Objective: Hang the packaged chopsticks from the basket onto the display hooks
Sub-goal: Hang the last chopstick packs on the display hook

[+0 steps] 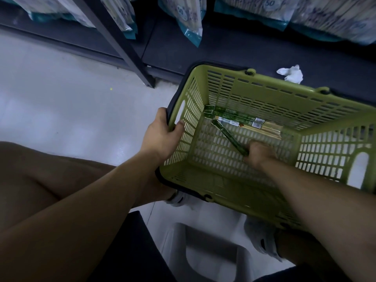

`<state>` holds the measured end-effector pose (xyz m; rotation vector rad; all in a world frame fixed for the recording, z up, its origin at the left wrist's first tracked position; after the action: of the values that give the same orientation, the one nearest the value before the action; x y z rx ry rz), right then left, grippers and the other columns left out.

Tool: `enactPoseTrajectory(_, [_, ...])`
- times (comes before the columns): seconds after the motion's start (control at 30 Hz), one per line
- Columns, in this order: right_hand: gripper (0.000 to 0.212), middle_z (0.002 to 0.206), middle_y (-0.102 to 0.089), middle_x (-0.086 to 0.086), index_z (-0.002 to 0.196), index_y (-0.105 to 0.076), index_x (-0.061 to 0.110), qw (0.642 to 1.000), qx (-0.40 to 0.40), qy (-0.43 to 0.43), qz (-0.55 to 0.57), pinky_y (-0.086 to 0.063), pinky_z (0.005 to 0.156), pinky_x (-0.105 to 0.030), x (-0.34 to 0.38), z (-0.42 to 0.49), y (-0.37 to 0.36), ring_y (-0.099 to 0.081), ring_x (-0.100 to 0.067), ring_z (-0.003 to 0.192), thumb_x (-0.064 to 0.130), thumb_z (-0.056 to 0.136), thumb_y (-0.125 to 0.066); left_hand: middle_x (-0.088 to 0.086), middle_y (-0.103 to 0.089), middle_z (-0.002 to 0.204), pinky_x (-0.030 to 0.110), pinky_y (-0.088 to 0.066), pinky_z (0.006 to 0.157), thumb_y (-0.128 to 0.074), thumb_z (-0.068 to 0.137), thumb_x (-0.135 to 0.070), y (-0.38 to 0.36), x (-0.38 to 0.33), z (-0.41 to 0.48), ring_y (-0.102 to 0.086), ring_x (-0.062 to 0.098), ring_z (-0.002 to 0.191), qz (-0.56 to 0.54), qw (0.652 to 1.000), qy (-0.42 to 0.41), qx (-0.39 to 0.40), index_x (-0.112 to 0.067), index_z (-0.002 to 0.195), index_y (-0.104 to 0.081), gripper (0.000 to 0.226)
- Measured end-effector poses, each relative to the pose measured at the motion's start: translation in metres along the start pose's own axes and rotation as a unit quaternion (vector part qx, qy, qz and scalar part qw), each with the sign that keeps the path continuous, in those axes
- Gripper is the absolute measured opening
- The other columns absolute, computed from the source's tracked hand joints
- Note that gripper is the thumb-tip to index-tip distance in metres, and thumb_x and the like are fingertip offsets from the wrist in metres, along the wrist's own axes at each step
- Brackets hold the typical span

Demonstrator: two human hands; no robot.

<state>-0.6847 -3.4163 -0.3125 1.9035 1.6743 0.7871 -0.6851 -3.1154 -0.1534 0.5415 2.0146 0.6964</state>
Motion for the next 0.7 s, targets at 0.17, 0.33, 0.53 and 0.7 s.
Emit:
enactPoseTrajectory(0.17, [0.025,0.089,-0.063,0.000,0.110,-0.072,0.020,0.995,0.045,0.050,0.070,-0.041,0.064,-0.025,0.011,-0.014,0.019,-0.062,-0.020,0.080,0.026,0.086,-0.075,0.003,-0.062,0.117,0.033,-0.053,0.076,-0.064,0.096,-0.036,0.003,-0.003,-0.003,-0.065,0.025,0.094,-0.001,1.000,-0.025,0.014,-0.023,0.140,-0.036,0.054])
enactPoseTrajectory(0.33, [0.027,0.072,-0.056,0.013,0.074,-0.053,0.033,0.968,-0.048,0.161,0.185,-0.034,0.054,-0.025,0.057,-0.053,0.080,-0.060,-0.016,0.071,0.026,0.085,-0.077,0.019,-0.049,0.128,0.047,-0.046,0.099,-0.074,0.086,-0.029,0.021,-0.049,-0.025,-0.052,0.035,0.115,0.126,0.951,-0.236,-0.155,-0.002,0.131,-0.053,0.056])
enactPoseTrajectory(0.53, [0.030,0.061,-0.061,0.027,0.068,-0.054,0.034,0.893,-0.105,0.279,0.338,-0.036,0.046,-0.012,0.129,-0.124,0.138,-0.055,0.007,0.053,0.024,0.080,-0.080,-0.009,-0.065,0.097,0.018,-0.050,0.077,-0.067,0.090,-0.056,0.010,-0.087,-0.026,-0.065,-0.001,0.089,-0.160,0.984,-0.074,0.017,-0.028,0.101,-0.062,0.031])
enactPoseTrajectory(0.7, [0.015,0.060,-0.063,0.013,0.077,-0.070,0.027,0.841,0.019,0.283,0.461,-0.041,0.052,-0.018,0.142,-0.131,0.135,-0.054,-0.001,0.054,0.032,0.089,-0.077,-0.003,-0.073,0.078,0.032,-0.058,0.066,-0.061,0.102,-0.040,0.021,-0.087,-0.011,-0.071,0.013,0.074,-0.316,0.948,-0.024,0.022,-0.018,0.095,-0.060,0.024])
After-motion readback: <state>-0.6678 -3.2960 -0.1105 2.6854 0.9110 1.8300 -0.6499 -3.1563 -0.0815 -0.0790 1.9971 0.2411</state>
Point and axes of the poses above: each hand's wrist, its own z-axis towards the middle knuckle, its own y-axis out of the back of the hand, x = y × z, the point moved 5 cm from there along z, towards the middle knuckle
